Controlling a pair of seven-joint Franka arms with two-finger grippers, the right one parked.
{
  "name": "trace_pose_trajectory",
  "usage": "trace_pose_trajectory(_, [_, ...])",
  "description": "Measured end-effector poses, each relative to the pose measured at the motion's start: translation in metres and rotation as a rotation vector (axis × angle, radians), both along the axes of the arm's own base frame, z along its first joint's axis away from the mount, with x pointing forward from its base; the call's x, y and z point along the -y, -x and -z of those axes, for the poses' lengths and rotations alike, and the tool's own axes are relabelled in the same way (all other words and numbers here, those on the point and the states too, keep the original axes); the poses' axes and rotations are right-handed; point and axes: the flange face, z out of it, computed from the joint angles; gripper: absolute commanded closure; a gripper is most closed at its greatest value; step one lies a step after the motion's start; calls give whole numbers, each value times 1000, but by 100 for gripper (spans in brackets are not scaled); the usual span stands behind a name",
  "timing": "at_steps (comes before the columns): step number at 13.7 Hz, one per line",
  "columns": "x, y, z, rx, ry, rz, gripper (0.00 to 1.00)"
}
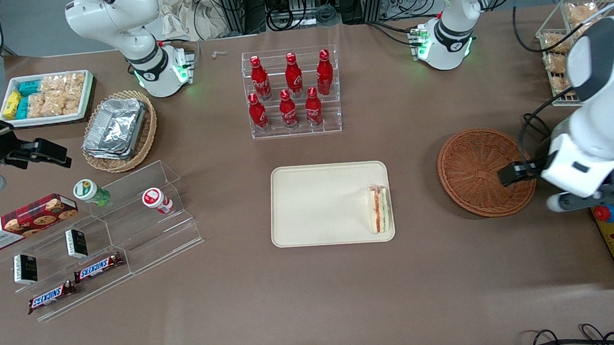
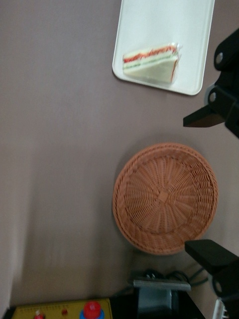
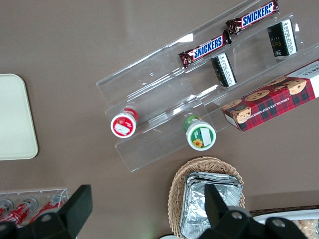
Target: Place sandwich from basket to tray
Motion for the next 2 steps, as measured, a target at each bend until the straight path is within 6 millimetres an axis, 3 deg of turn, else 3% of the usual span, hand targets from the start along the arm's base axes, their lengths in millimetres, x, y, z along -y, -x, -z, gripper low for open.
trace_pose_trajectory(2, [-18,0,-6,1,2,-20,0])
